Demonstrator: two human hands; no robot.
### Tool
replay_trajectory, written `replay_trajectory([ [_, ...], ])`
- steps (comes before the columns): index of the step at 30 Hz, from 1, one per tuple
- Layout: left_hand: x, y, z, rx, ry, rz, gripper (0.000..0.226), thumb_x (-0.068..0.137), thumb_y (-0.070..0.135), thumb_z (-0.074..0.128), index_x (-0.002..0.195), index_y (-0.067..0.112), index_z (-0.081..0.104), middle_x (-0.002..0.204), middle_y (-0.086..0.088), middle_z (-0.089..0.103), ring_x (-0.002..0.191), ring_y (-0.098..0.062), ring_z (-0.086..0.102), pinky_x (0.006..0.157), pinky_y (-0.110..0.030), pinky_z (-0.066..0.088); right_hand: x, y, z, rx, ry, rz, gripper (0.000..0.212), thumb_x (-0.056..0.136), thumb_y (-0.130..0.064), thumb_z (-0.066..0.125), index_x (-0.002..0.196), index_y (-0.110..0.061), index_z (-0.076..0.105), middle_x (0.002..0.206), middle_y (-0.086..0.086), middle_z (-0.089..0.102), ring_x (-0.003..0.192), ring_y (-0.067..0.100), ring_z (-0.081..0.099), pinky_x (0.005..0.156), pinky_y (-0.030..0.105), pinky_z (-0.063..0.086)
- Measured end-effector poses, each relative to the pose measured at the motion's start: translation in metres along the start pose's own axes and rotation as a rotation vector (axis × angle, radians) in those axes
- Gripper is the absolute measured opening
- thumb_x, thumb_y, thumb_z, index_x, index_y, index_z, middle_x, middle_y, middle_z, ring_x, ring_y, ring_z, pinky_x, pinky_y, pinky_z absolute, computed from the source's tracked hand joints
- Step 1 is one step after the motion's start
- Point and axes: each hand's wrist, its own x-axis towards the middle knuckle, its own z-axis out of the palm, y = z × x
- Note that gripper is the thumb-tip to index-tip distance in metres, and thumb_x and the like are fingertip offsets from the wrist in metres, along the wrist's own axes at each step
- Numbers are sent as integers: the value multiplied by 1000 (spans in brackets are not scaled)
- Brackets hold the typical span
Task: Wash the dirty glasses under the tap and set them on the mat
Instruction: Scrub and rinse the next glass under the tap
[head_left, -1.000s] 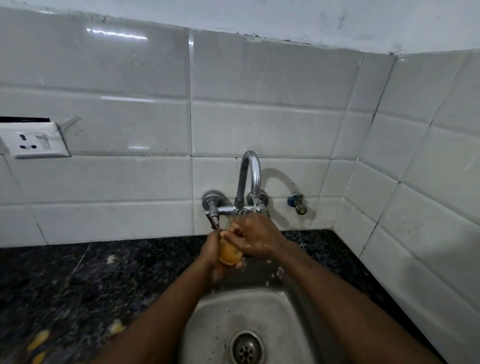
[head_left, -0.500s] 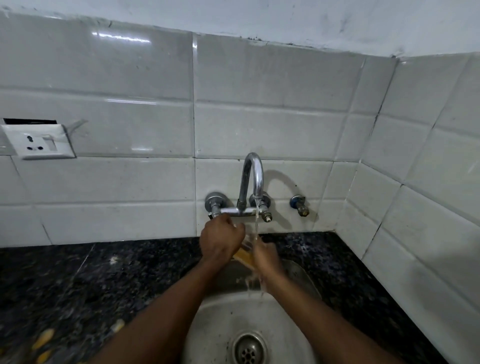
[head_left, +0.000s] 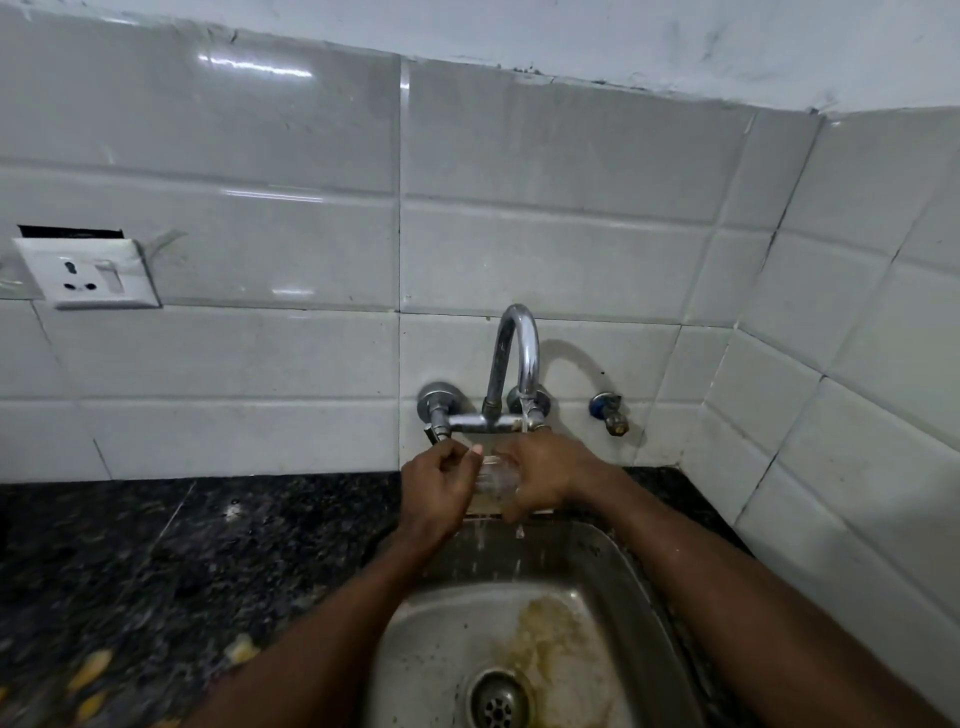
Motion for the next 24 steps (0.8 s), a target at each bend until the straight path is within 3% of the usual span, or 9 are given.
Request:
replay_trajectory([
  [2, 7, -3, 3, 53, -52, -185, 31, 96, 26, 56, 67, 17, 63, 66, 1, 63, 65, -18, 62, 57, -21, 46, 1, -9, 12, -205, 90, -25, 54, 74, -42, 77, 120, -23, 54, 111, 0, 64, 104, 20, 60, 88, 35, 47],
  [5, 19, 6, 6, 101, -143, -557, 37, 95, 36, 50, 85, 6, 68, 80, -12, 69, 76, -30, 69, 68, -35, 58, 5, -15, 40, -433, 332, -113, 65, 79, -44, 74, 132, -22, 44, 121, 4, 65, 110, 26, 61, 93, 39, 46],
  [10, -7, 4, -4, 48, 4, 113, 22, 98, 33, 54, 84, 23, 68, 76, 7, 69, 69, -3, 63, 62, -19, 49, 14, -5, 17, -137, 103, -53, 67, 67, -37, 78, 128, -29, 50, 116, -1, 65, 102, 22, 62, 86, 36, 53],
  [11, -9, 4, -5, 80, 1, 149, 24, 98, 33, 53, 83, 22, 68, 75, 5, 69, 66, -4, 60, 59, -21, 46, 14, -5, 18, -130, 89, -31, 66, 66, -37, 78, 126, -28, 51, 114, -1, 65, 100, 22, 61, 84, 36, 53],
  [13, 4, 6, 4, 185, -11, -115, 31, 98, 32, 48, 83, 14, 69, 81, -6, 70, 67, -15, 58, 61, -26, 41, 10, -8, 30, -266, 251, -44, 60, 67, -36, 76, 121, -26, 53, 113, 0, 65, 100, 24, 62, 82, 37, 51],
  [15, 20, 11, 6, 207, -40, -444, 38, 97, 36, 46, 91, 6, 69, 90, -11, 69, 77, -25, 62, 71, -30, 49, 11, -6, 44, -386, 449, -81, 58, 67, -33, 74, 121, -23, 53, 115, 1, 67, 102, 28, 63, 82, 39, 49],
  [16, 21, 9, 7, 185, -54, -480, 40, 97, 38, 46, 92, 5, 68, 91, -11, 70, 80, -27, 65, 75, -34, 54, 11, -5, 46, -377, 459, -102, 60, 67, -33, 74, 123, -24, 52, 117, 1, 67, 104, 28, 64, 84, 40, 50],
  [21, -7, 7, -1, 166, 29, 205, 29, 95, 40, 55, 93, 14, 70, 84, -1, 71, 73, -14, 64, 67, -26, 49, 7, -2, 21, 76, 61, 12, 70, 65, -38, 83, 127, -30, 54, 110, -4, 67, 101, 19, 64, 81, 30, 50],
  [24, 16, 8, 9, 318, -71, -149, 39, 95, 43, 46, 90, 11, 68, 90, -7, 70, 81, -23, 64, 71, -30, 48, 4, -9, 34, -122, 227, 75, 81, 66, -44, 80, 137, -28, 44, 120, -1, 64, 107, 22, 61, 91, 36, 48],
])
